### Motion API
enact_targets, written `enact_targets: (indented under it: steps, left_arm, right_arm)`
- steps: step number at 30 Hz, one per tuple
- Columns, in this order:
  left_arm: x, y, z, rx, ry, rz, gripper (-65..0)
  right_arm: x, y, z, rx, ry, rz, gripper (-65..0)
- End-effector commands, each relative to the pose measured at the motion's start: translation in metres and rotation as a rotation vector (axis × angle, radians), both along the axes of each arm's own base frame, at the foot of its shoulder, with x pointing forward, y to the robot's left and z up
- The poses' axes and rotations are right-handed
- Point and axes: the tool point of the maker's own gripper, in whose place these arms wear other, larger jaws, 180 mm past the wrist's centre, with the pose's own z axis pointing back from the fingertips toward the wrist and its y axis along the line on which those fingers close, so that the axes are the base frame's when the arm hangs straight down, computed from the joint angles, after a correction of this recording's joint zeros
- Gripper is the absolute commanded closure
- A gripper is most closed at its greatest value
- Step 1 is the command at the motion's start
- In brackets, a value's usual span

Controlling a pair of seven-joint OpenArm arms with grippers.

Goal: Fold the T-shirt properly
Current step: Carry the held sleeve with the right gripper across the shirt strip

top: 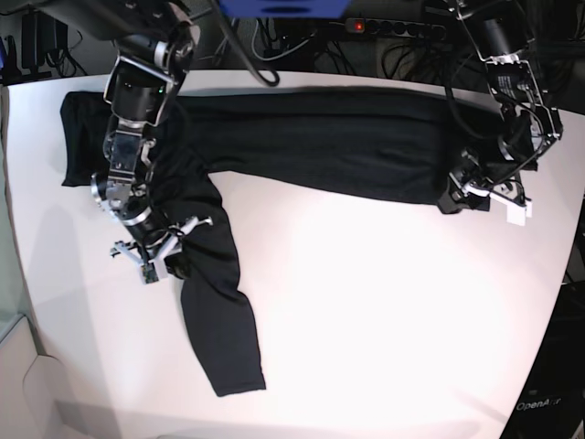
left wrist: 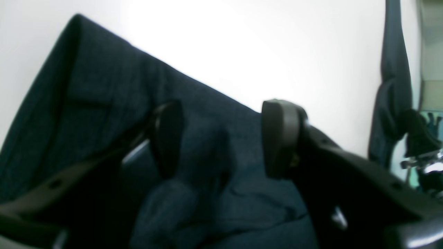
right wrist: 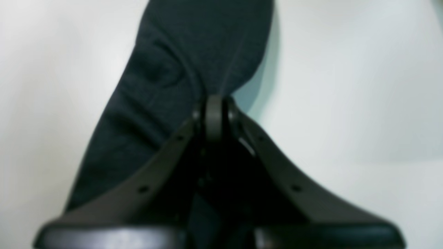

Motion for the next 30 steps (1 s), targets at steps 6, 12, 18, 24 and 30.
enact_targets:
  steps: [6,12,18,24,30]
  left_arm:
    - [0.007,0.002,0.028,0.013,-0.063,-0.019,-36.2]
    - [0.003,0.002,0.039,0.033,-0.090,-0.027,-36.2]
    - [-0.002,0.031,0.044,0.043,-0.105,0.062,-36.2]
    - [-0.027,0.051,0.034,0.072,-0.057,0.094,-36.2]
    - [-0.050,0.056,0.022,0.091,-0.001,0.088,-36.2]
  right_arm:
    - [-0.004,0.027,0.041,0.001,-0.135,0.023,0.0]
    - [-0.031,0.048,0.047,-0.036,-0.157,0.079,0.0]
    - [-0.067,0.076,0.043,-0.064,-0.148,0.168,0.0]
    - [-0.094,0.112,0.057,-0.074,-0.184,0.274,0.0]
    - [-0.126,0.161,0.068,-0.090,-0.175,0.406,0.0]
